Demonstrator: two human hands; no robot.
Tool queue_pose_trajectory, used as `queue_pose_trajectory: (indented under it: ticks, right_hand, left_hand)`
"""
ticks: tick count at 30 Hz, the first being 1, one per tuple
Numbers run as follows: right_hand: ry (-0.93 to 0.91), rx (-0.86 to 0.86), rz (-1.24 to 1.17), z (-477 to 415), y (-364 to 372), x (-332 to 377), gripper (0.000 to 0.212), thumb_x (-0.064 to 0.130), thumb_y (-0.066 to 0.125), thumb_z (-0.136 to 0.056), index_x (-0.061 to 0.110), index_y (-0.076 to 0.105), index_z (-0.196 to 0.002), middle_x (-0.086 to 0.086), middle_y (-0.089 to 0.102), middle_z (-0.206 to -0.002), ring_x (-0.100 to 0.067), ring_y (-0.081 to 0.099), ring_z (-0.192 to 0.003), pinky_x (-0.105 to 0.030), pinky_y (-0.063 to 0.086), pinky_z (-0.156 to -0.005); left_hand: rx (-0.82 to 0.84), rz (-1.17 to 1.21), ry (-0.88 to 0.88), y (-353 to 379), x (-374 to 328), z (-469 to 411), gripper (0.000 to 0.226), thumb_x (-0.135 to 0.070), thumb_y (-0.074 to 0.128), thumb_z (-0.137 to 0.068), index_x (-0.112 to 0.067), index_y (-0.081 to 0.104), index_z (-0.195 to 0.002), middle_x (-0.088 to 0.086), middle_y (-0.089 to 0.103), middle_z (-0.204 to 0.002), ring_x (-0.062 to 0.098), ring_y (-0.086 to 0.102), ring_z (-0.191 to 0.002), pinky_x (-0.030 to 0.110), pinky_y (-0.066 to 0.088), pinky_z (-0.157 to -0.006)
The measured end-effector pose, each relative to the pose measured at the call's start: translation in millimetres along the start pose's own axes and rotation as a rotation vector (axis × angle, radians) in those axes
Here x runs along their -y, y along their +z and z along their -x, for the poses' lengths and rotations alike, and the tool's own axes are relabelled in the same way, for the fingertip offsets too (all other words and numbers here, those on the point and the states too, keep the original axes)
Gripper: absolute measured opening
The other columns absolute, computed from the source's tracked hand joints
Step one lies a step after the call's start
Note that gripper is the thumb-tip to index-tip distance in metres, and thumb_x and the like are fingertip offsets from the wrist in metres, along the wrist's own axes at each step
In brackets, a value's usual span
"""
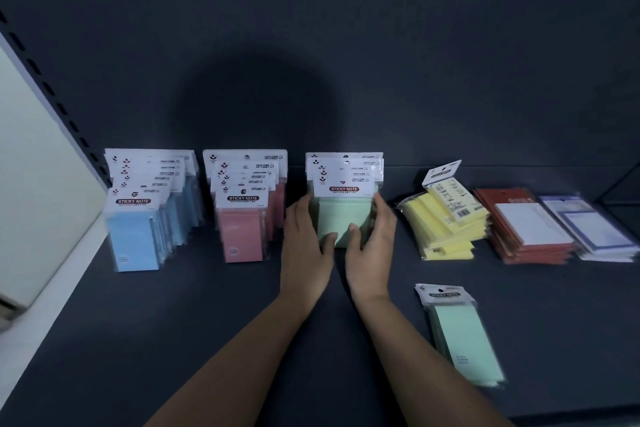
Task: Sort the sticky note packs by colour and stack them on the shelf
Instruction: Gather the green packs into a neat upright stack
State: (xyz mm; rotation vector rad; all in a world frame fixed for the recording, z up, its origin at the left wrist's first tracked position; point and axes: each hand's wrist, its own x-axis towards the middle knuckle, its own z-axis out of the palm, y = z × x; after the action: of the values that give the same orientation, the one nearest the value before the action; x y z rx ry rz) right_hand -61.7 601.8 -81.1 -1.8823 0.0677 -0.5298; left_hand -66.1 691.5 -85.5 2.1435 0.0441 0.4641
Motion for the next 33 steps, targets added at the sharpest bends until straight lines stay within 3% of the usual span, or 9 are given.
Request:
queue_pose_trajectory:
  ticks: [4,8,12,16,20,23,25,29,33]
  right_hand:
    - [0.046,-0.032,0.02,-1.1,2.7,2.0,0.048,-0.004,0.053,-0.086,0.006,0.041,-0.131,-0.008,0.043,-0.127,-0.021,0.044,-0.12,-0.039,0.038,-0.104]
    - [0.117,0.009,0.039,0.2,0.3,5.8,0.048,0.0,0.054,-0.088,0.004,0.038,-0.134,-0.01,0.04,-0.129,-0.023,0.044,-0.12,-0.037,0.038,-0.105]
    - [0.191,0.106,0.12,16.9,-12.4,5.8,0.058,0.001,0.054,-0.089,0.001,0.027,-0.141,-0.013,0.033,-0.138,-0.022,0.038,-0.129,-0.019,0.028,-0.106]
    - [0.328,0.229,0.024,33.6,-28.5,18.6,0.059,-0.001,0.05,-0.088,0.004,0.029,-0.142,-0.007,0.03,-0.144,-0.015,0.035,-0.132,-0.011,0.023,-0.101]
    - [0.137,0.214,0.22,33.4,-73.7,25.7,0.043,-0.006,0.048,-0.084,0.001,0.054,-0.126,-0.012,0.051,-0.129,-0.023,0.048,-0.122,-0.021,0.032,-0.103]
    - [0.06,0.132,0.602,33.0,-115.0,19.7,0.033,0.007,0.051,-0.088,0.005,0.061,-0.12,-0.014,0.057,-0.121,-0.032,0.048,-0.113,-0.036,0.037,-0.094]
    - [0.114,0.071,0.777,35.7,-137.4,15.0,0.029,0.017,0.052,-0.091,0.009,0.064,-0.116,-0.014,0.058,-0.117,-0.035,0.049,-0.108,-0.04,0.038,-0.088]
    - [0.325,0.093,0.937,50.0,-165.0,3.3,0.035,0.039,0.05,-0.092,0.011,0.067,-0.103,-0.013,0.057,-0.111,-0.035,0.051,-0.107,-0.04,0.037,-0.088]
    - [0.391,0.134,0.786,60.2,-166.5,-3.9,0.038,0.04,0.049,-0.092,0.008,0.068,-0.093,-0.013,0.055,-0.109,-0.034,0.048,-0.108,-0.039,0.039,-0.09]
  left_hand:
    - [0.013,-0.101,-0.041,-1.3,5.7,-3.8,0.05,-0.023,0.062,-0.087,-0.008,0.043,-0.131,0.007,0.049,-0.127,0.022,0.048,-0.117,0.037,0.041,-0.098]
    - [-0.03,-0.085,-0.07,-3.4,4.4,-5.1,0.044,-0.021,0.064,-0.084,-0.006,0.049,-0.123,0.007,0.054,-0.117,0.021,0.05,-0.109,0.034,0.041,-0.094]
    - [-0.111,-0.059,-0.055,-9.4,-2.6,11.7,0.02,-0.013,0.064,-0.081,-0.01,0.054,-0.098,-0.001,0.051,-0.086,0.021,0.052,-0.085,0.034,0.044,-0.077]
    - [0.021,-0.049,-0.06,-11.0,-14.5,36.3,0.014,-0.014,0.061,-0.081,-0.018,0.05,-0.073,-0.009,0.05,-0.064,0.017,0.052,-0.068,0.039,0.044,-0.073]
    - [0.311,-0.251,-0.003,3.4,-41.5,58.9,0.03,-0.025,0.049,-0.09,-0.02,0.043,-0.06,0.004,0.063,-0.076,0.028,0.056,-0.085,0.036,0.037,-0.078]
    - [0.516,-0.235,-0.019,13.4,-59.4,72.4,0.028,-0.028,0.047,-0.089,-0.012,0.064,-0.073,0.005,0.067,-0.09,0.027,0.053,-0.096,0.036,0.039,-0.083]
    - [0.589,-0.211,-0.057,20.1,-69.1,80.4,0.029,-0.03,0.048,-0.09,-0.013,0.071,-0.086,0.005,0.067,-0.098,0.026,0.05,-0.102,0.035,0.039,-0.087]
    - [0.632,-0.142,-0.141,30.4,-85.1,92.3,0.027,-0.03,0.049,-0.088,-0.01,0.064,-0.077,0.005,0.059,-0.094,0.027,0.056,-0.095,0.034,0.043,-0.08]
    - [0.667,0.038,-0.282,35.9,-92.1,95.8,0.022,-0.029,0.057,-0.083,-0.01,0.06,-0.071,0.007,0.057,-0.084,0.026,0.058,-0.081,0.034,0.046,-0.07]
